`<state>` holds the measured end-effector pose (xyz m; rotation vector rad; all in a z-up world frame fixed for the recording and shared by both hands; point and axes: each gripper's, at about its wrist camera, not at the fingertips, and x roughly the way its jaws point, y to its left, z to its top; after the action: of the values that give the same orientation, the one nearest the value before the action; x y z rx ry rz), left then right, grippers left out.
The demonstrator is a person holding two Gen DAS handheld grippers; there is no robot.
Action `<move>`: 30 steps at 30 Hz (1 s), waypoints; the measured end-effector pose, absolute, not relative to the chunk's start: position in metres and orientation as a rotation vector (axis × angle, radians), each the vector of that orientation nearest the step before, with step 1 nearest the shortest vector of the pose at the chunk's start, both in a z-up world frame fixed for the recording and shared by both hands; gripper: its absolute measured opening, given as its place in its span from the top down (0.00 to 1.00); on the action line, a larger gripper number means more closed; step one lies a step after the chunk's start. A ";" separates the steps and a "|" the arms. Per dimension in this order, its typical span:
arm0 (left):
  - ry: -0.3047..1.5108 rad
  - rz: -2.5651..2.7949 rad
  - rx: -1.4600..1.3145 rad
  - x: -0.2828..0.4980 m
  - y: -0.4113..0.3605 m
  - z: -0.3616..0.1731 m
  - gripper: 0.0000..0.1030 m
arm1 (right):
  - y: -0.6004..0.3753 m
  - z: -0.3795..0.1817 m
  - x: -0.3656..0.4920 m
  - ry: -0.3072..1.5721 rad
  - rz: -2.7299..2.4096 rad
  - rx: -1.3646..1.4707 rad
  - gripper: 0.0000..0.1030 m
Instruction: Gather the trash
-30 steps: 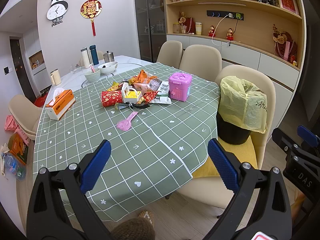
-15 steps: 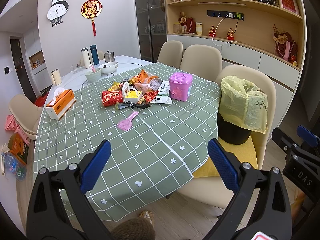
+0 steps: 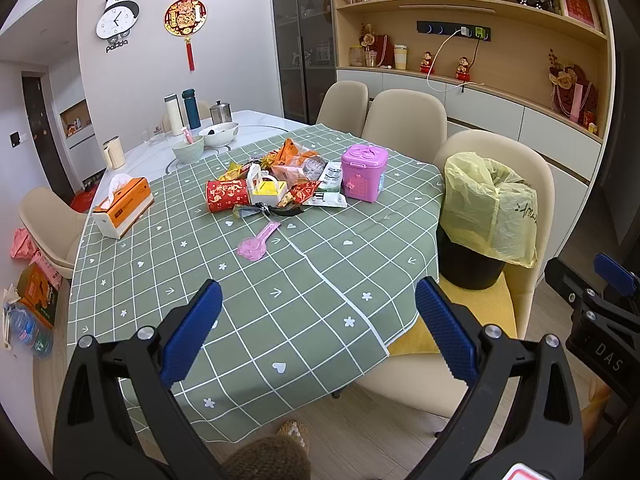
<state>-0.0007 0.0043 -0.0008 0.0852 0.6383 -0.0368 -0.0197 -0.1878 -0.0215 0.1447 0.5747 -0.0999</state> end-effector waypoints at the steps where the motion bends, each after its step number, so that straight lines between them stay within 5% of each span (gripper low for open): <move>1: 0.638 -0.037 0.085 -0.001 0.005 -0.001 0.10 | -0.188 -0.022 -0.020 0.575 -0.100 0.145 0.18; 30: 0.640 -0.038 0.085 -0.001 0.004 -0.001 0.10 | -0.190 -0.023 -0.019 0.579 -0.106 0.145 0.18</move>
<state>-0.0006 0.0043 -0.0006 0.0853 0.6404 -0.0382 -0.0188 -0.1901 -0.0232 0.1451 0.5793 -0.1065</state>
